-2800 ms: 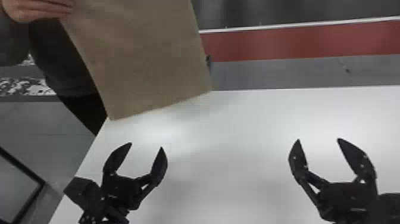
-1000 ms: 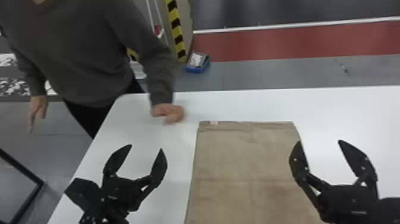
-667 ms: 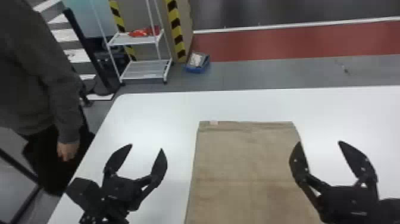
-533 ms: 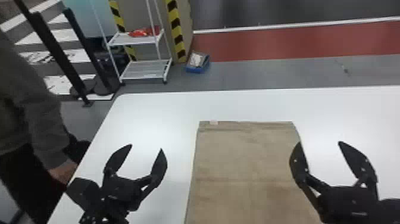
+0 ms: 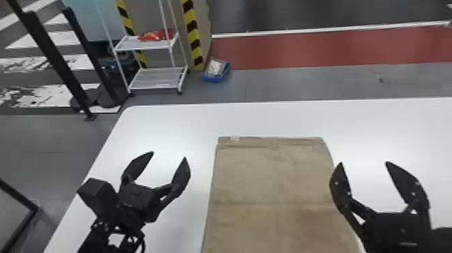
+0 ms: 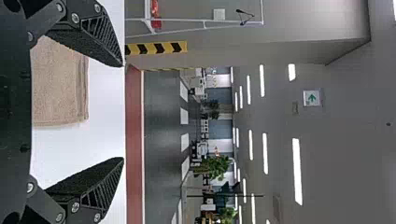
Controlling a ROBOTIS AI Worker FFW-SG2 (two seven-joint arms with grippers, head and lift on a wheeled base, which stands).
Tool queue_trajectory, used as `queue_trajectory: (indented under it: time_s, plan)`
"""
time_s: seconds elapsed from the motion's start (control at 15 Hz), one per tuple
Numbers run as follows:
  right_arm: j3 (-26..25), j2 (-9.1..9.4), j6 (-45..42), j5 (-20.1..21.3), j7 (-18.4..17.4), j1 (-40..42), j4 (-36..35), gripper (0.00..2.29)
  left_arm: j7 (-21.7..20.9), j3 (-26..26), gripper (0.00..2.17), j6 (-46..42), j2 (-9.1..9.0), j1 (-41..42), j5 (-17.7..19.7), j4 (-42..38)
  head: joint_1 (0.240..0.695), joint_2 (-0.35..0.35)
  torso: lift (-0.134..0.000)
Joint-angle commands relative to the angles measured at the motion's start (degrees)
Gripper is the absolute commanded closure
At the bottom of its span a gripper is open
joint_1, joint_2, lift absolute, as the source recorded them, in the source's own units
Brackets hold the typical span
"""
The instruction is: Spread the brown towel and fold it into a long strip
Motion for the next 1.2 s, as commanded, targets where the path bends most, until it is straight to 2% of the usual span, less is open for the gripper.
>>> queue_trajectory:
  time_s: [0.0, 0.2, 0.27, 0.53, 0.67, 1.13]
  plan:
    - [-1.4, -0.13, 0.0, -0.1, 0.0, 1.1, -0.9, 0.19, -1.9, -0.3, 0.14, 5.0, -0.11, -4.4, -0.7, 0.5, 0.695, 0.140, -0.125]
    - [-2.6, -0.31, 0.0, -0.1, 0.0, 1.9, -1.1, 0.19, -7.2, -0.5, 0.18, 19.1, -0.02, -12.1, -2.5, 2.9, 0.695, 0.100, -0.125]
    - [-2.9, -0.40, 0.0, -0.2, 0.0, 2.0, -0.9, 0.19, -8.3, -1.1, 0.20, 20.3, -0.02, -14.4, -2.7, 4.6, 0.695, 0.086, -0.125]
    - [-3.5, -0.66, 0.0, -0.6, 0.0, 2.0, -0.4, 0.19, -9.3, -5.0, 0.20, 23.0, -0.11, -22.3, -6.5, 11.2, 0.695, 0.036, -0.125]
    - [-3.8, -0.66, 0.0, -0.7, 0.0, 1.9, 0.0, 0.19, -10.0, -6.4, 0.20, 23.5, -0.20, -25.8, -7.4, 15.1, 0.695, 0.004, -0.125]
    - [-4.5, -0.66, -0.2, -1.3, 0.0, 1.4, 1.3, 0.19, -10.5, -7.6, 0.21, 23.3, -0.28, -31.9, -8.5, 27.3, 0.695, -0.030, -0.125]
